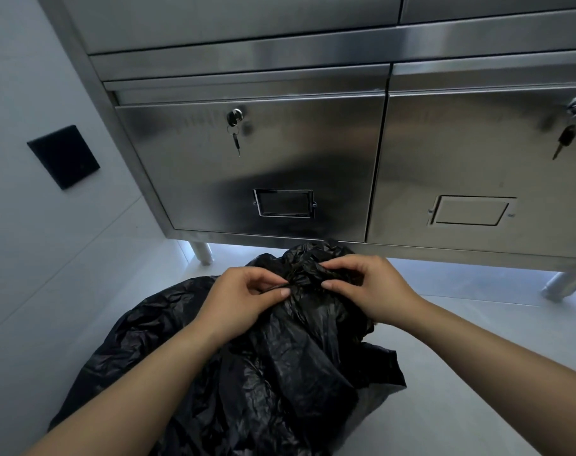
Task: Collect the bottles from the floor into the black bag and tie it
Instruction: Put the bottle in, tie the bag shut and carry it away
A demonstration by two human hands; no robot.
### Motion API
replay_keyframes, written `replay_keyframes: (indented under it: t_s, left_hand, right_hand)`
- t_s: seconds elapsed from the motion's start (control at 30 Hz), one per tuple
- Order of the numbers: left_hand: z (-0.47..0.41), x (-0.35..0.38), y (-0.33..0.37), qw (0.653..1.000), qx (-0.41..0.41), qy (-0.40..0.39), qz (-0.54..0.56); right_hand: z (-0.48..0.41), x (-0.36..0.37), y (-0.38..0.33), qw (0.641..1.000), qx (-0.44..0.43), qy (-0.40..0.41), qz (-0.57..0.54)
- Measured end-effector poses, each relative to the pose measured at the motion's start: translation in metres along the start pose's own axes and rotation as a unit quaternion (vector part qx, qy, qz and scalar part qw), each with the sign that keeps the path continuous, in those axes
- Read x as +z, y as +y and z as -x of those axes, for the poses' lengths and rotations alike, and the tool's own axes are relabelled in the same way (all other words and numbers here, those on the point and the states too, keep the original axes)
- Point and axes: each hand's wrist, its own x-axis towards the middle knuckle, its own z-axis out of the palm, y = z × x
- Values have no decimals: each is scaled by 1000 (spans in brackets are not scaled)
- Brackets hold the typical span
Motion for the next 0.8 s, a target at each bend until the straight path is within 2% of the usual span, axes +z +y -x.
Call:
replay_keyframes:
  t_s: [0.2, 0.37, 0.43, 0.57, 0.8]
  left_hand:
    - [-9, 6, -3, 998, 12, 69, 6]
    - [-10, 8, -5, 997, -3, 81, -11]
    - [-10, 9, -6, 997, -7, 81, -20]
    - [-9, 11, -5, 997, -4, 71, -18]
    - [-7, 18, -5, 997, -13, 51, 50]
  right_hand:
    - [8, 6, -3, 998, -26, -43, 44]
    - [15, 8, -10, 995, -3, -93, -40]
    - [18, 10, -11, 994, -11, -106, -26]
    - [21, 18, -9, 995, -38, -77, 57]
    - [18, 25, -3, 998, -43, -35, 39]
